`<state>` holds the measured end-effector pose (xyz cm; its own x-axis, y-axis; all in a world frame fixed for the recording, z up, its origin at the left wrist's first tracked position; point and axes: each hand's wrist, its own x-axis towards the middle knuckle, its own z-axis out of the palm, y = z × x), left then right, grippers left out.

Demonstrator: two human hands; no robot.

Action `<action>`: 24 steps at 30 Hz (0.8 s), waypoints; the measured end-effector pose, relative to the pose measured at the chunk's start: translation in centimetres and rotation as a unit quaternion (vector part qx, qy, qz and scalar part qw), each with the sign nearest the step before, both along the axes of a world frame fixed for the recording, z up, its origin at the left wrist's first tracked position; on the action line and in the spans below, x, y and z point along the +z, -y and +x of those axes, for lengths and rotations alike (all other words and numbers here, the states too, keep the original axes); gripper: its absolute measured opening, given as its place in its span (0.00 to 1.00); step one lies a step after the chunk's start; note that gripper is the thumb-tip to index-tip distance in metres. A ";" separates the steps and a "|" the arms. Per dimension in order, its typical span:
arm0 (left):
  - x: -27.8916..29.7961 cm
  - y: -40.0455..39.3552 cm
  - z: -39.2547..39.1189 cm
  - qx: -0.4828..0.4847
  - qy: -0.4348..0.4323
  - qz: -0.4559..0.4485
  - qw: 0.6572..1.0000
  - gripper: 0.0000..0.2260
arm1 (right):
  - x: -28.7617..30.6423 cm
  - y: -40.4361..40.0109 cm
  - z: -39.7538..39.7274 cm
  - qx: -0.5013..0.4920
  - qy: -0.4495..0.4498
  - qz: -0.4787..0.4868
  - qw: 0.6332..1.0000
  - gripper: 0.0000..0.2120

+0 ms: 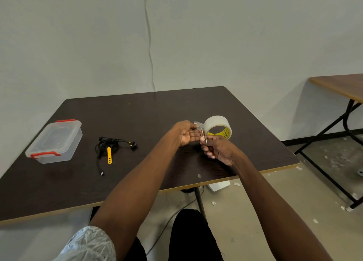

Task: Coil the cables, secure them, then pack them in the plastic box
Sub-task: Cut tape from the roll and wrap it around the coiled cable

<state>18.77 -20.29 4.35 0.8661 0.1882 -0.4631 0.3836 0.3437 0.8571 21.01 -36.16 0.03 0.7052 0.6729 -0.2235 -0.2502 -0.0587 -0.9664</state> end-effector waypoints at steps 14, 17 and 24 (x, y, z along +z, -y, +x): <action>0.3 0.1 -0.4 -0.011 -0.002 -0.002 1.000 0.09 | 1.1 -0.1 0.0 0.015 -0.034 0.006 0.999 0.20; 0.4 0.1 -0.3 -0.014 -0.002 -0.005 1.000 0.08 | 1.1 -0.1 0.0 0.030 -0.040 0.001 0.999 0.22; 0.5 0.2 -0.3 -0.017 -0.005 -0.006 1.000 0.07 | 1.3 -0.1 0.1 0.030 -0.049 -0.010 0.998 0.23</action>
<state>18.51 -20.48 4.84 0.8669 0.1539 -0.4741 0.4039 0.3403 0.8491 21.14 -36.05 1.29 0.6378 0.7081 -0.3030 -0.3397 -0.0946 -0.9358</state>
